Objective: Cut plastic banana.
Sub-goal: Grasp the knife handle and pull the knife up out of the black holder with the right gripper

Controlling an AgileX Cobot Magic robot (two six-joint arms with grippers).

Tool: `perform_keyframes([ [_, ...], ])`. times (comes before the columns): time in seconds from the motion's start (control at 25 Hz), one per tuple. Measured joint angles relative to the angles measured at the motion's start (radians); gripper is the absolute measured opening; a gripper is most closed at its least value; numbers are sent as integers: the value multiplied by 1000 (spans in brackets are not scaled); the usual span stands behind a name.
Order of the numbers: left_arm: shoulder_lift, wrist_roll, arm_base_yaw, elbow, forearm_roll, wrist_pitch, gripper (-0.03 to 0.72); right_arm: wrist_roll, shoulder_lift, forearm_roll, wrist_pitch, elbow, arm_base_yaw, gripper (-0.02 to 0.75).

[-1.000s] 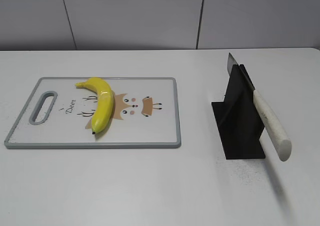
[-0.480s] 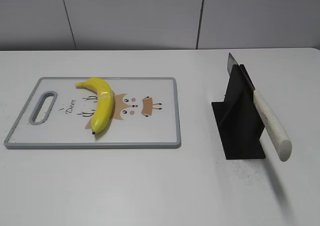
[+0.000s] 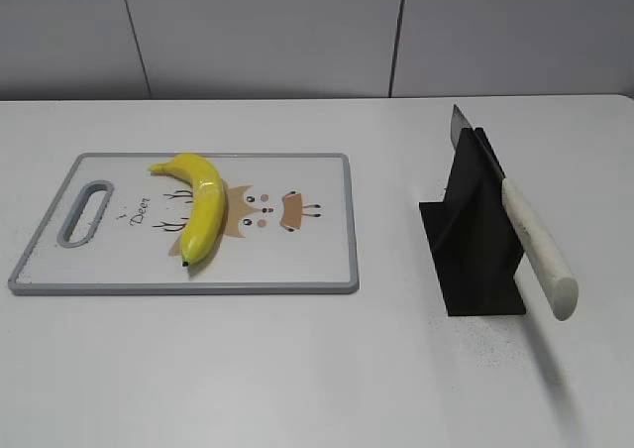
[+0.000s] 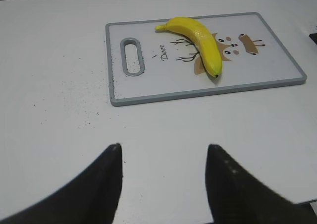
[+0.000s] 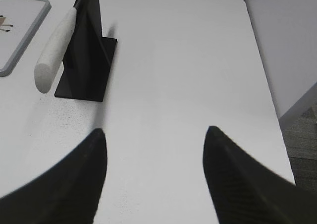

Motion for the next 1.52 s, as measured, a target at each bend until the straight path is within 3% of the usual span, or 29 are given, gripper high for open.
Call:
perform_keyframes([
  [0.48,0,0,0,0,0,0,526,0,0,0,0,0,0,473],
  [0.68,0,0,0,0,0,0,526,0,101,14,3,-9,0,630],
  [0.76,0,0,0,0,0,0,526,0,171,20,3,-29,0,647],
  [0.96,0,0,0,0,0,0,526,1,351,42,11,-97,0,606],
  [1.12,0,0,0,0,0,0,526,23,494,126,12,-152,0,559],
  [1.32,0,0,0,0,0,0,526,38,686,248,18,-221,0,551],
  [1.52,0,0,0,0,0,0,526,39,873,273,53,-321,0,550],
])
